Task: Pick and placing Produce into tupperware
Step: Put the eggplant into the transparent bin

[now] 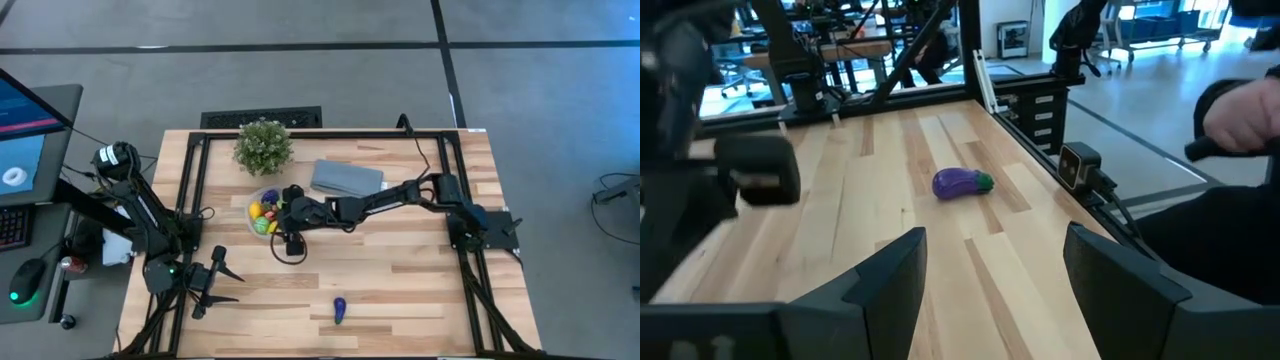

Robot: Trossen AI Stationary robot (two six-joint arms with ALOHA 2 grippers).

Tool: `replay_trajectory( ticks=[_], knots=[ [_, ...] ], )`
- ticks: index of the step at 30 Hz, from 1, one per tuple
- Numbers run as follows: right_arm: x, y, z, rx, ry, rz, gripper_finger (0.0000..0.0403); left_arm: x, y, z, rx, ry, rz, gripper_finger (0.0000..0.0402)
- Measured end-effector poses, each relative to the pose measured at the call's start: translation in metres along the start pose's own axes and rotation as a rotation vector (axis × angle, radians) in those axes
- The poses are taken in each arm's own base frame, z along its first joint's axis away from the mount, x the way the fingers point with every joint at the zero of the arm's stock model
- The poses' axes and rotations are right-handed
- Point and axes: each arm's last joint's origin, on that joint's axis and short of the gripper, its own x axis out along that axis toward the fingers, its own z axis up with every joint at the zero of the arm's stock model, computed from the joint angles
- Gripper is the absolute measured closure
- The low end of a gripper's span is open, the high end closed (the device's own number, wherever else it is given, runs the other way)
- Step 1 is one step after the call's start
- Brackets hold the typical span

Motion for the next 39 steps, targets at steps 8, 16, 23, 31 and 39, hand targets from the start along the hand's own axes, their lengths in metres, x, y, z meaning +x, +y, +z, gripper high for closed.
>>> replay_trajectory(
  ticks=[8,16,23,31,39],
  knots=[
    [-0.032,0.026,0.021,-0.034,0.104,0.079,0.0168,0.0,0.0,-0.001,-0.005,0.006,0.001,0.0175],
    [-0.051,0.069,0.013,-0.031,0.327,0.11,0.0168,0.0,0.0,-0.001,-0.005,0.007,0.001,0.0175],
    [-0.063,0.104,0.008,-0.013,0.424,0.137,0.0168,0.0,0.0,-0.001,-0.005,0.007,0.001,0.0175],
    [-0.078,0.136,0.002,0.02,0.529,0.119,0.0168,0.0,0.0,-0.001,-0.002,0.006,0.002,0.0175],
    [-0.102,0.162,0.003,0.019,0.59,0.11,0.0168,0.0,0.0,-0.001,0.013,0.004,0.004,0.0175]
  ],
)
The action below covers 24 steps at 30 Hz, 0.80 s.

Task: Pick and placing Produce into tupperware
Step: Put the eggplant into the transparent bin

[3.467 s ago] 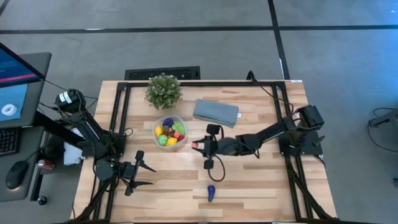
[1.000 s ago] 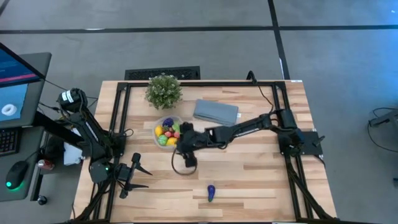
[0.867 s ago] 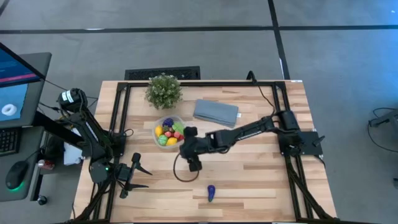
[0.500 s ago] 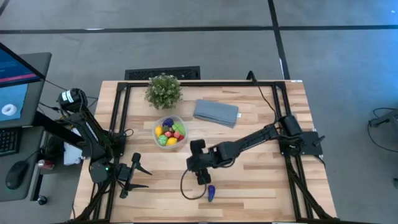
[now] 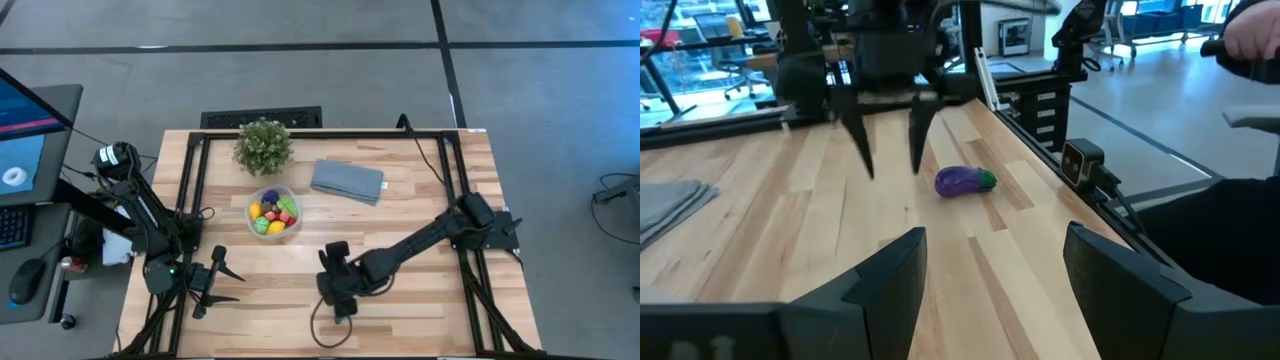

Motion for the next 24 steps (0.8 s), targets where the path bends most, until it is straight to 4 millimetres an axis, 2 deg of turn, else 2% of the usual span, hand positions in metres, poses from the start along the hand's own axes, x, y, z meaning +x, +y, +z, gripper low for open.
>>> replay_trajectory(
  ticks=[8,19,24],
  knots=[
    [-0.049,0.013,-0.004,-0.047,-0.039,0.008,0.0168,0.0,0.0,0.0,-0.002,-0.005,0.01,0.0175],
    [-0.054,0.047,-0.013,-0.357,-0.047,0.071,0.0168,0.004,0.004,0.001,-0.009,-0.008,0.045,0.0175],
    [-0.056,0.056,-0.015,-0.583,-0.067,0.075,0.0168,0.006,0.007,0.002,-0.027,-0.008,0.065,0.0175]
  ],
)
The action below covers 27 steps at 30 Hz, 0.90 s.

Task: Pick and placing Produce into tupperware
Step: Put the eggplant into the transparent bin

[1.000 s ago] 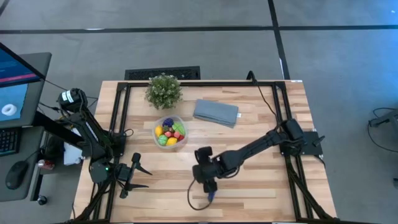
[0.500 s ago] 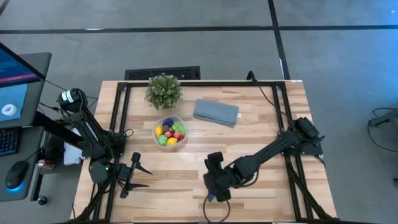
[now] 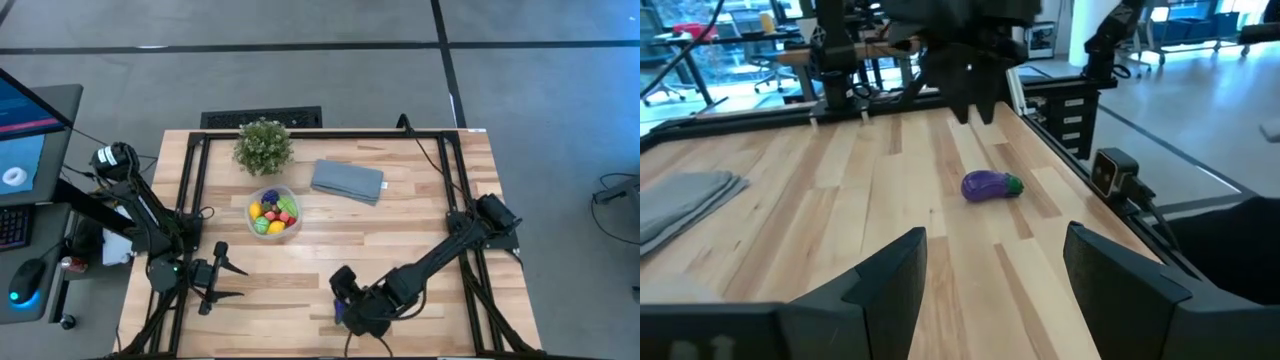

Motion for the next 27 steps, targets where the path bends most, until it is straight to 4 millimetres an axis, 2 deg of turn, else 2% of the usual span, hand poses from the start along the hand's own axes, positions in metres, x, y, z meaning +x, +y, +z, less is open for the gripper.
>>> replay_trajectory(
  ticks=[6,11,21,27],
  knots=[
    [0.016,0.004,-0.002,-0.119,0.041,0.012,0.0168,0.001,0.001,0.001,-0.029,-0.004,0.008,0.0175],
    [0.037,0.01,-0.008,-0.206,0.117,0.038,0.0168,0.001,0.001,0.001,-0.059,-0.005,0.011,0.0175],
    [0.037,0.01,-0.009,-0.277,0.131,0.023,0.0168,0.001,0.001,0.002,-0.075,-0.015,0.014,0.0175],
    [0.052,0.014,-0.012,-0.309,0.164,0.035,0.0168,0.001,0.001,0.002,-0.075,-0.015,0.014,0.0175]
  ],
)
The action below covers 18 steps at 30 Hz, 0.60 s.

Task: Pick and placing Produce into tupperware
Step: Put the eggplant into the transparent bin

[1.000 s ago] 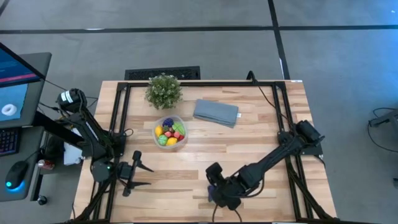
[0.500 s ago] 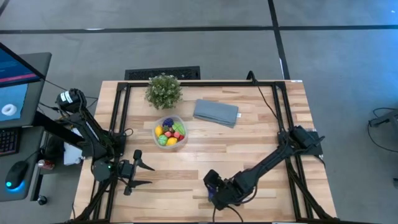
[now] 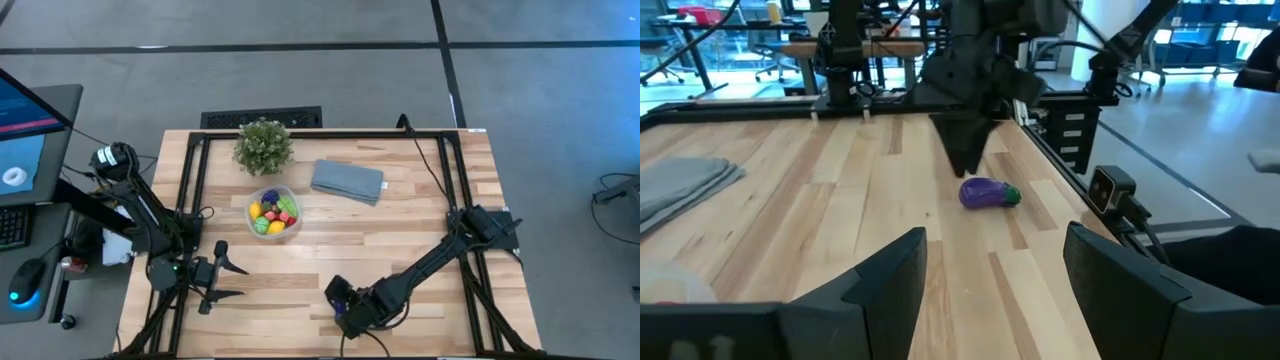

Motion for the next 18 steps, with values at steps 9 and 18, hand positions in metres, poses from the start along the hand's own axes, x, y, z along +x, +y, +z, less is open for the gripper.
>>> replay_trajectory(
  ticks=[9,18],
  knots=[
    [0.0027,-0.0023,0.0048,-0.037,-0.021,-0.028,0.0168,0.0,0.0002,-0.0009,0.009,0.006,0.001,0.0175],
    [0.0007,-0.005,0.0083,-0.063,-0.047,-0.047,0.0168,0.0,0.0003,-0.001,0.009,0.006,0.001,0.0175]
  ],
)
